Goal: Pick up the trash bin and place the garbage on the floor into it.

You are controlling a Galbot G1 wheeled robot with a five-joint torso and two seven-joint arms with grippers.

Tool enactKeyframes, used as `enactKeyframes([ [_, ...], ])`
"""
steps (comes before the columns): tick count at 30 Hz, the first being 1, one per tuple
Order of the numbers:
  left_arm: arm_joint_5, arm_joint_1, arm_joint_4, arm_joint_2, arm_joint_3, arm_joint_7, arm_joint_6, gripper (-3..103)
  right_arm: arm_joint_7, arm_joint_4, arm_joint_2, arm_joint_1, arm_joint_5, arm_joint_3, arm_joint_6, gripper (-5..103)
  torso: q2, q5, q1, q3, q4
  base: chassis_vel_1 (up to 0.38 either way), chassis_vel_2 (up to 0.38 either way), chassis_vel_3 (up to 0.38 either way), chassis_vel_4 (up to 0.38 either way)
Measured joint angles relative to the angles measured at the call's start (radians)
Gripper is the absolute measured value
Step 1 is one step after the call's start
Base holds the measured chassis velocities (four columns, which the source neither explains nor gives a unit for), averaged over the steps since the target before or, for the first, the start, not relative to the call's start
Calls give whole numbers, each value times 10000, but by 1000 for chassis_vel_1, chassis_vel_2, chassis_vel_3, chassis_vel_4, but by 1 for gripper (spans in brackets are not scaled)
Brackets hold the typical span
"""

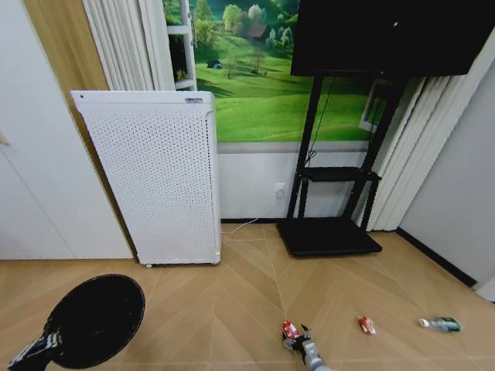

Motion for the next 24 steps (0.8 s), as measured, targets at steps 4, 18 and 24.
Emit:
enactKeyframes([
  [4,12,-23,-9,-3,33,4,0,3,2,62,-32,-93,5,27,-59,82,0,-1,0,0,-1,0,0,0,0],
  [18,16,-183,35,149,89,36,-79,3,-406,1328,-176,-1077,554,176,172,42,0,1,-1,-1,0,0,0,0,0],
  [24,12,-409,20,328,426,-77,79,3,-423,2790,-499,-1618,1268,541,98,42,0,3,-1,0,1,0,0,0,0],
])
